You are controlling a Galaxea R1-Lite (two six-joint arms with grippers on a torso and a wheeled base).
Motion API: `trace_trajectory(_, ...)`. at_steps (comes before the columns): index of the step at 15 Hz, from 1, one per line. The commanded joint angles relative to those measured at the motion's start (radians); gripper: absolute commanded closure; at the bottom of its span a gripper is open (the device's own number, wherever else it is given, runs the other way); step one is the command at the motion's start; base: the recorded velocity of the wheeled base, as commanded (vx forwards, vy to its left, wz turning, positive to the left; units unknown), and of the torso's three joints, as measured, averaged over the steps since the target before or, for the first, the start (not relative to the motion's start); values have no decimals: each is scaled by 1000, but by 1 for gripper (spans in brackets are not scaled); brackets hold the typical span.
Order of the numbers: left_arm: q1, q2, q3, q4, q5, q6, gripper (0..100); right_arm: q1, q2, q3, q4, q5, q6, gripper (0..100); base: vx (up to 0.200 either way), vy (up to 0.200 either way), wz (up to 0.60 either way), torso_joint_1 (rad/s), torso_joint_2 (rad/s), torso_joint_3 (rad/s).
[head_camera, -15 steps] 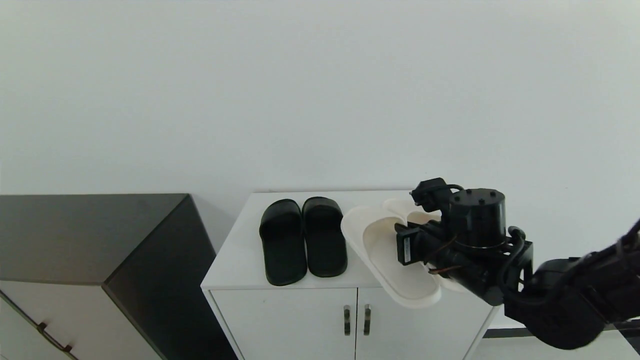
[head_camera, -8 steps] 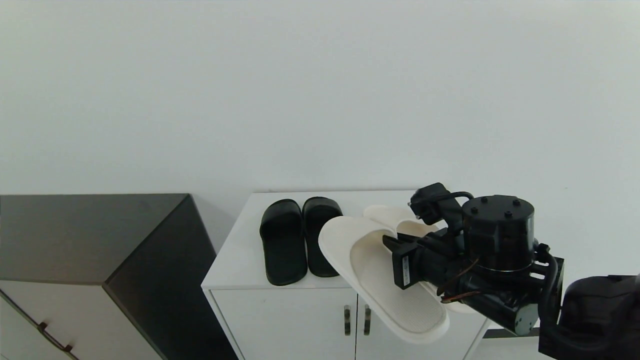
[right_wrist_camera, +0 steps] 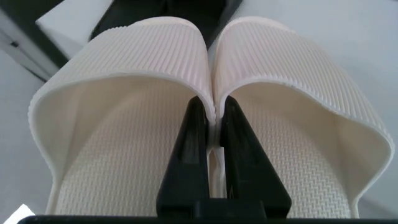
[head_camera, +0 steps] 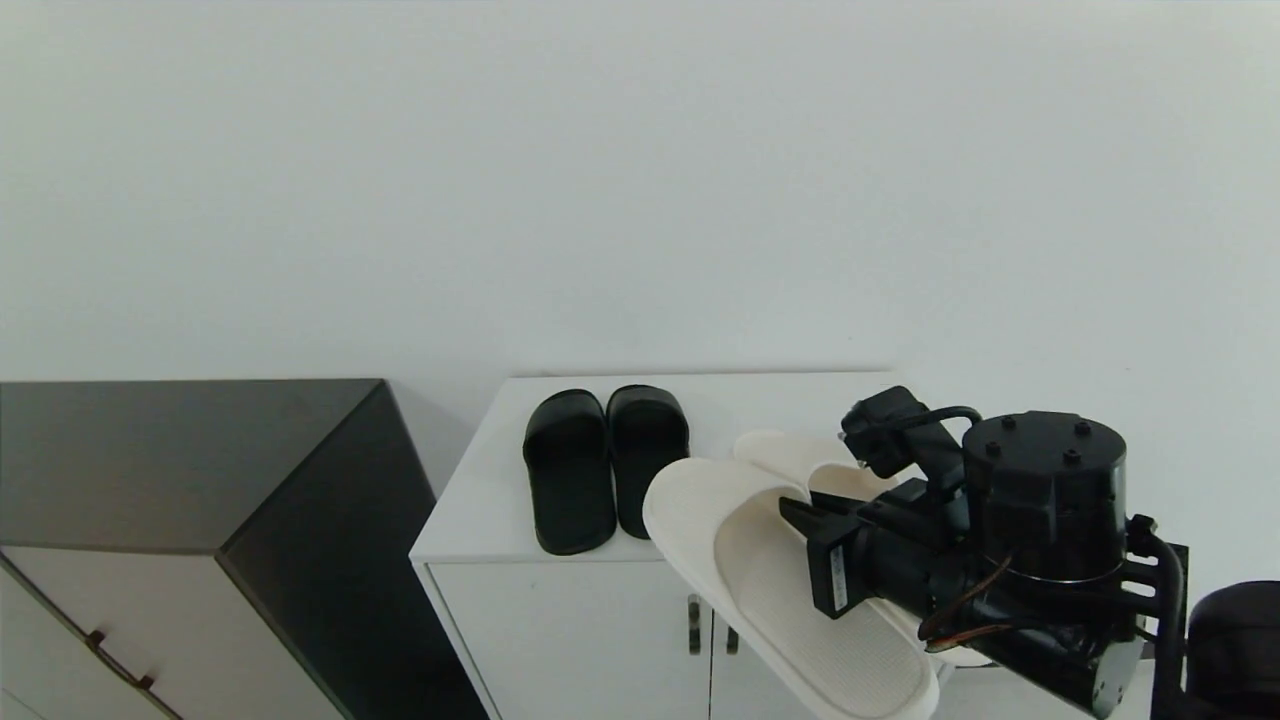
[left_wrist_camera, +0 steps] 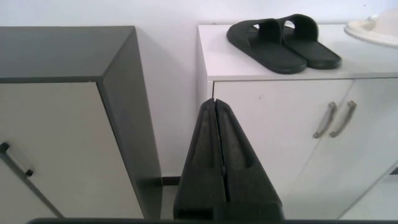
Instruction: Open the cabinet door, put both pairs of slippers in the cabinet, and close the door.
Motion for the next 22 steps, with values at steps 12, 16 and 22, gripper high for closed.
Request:
trace_trajectory(12,0,0,0,-2,3,0,100,1,-36,71,-7,93,-4,100,-167,0,0,0,0,2)
trace_trajectory(16,0,0,0,-2,3,1,100,-22,-48,68,-7,93,-4,100,0,0,0,0,0,0)
trace_trajectory(22,0,0,0,-2,7,0,100,-24,-59,89,-7,102,-4,100,0,0,0,0,0,0)
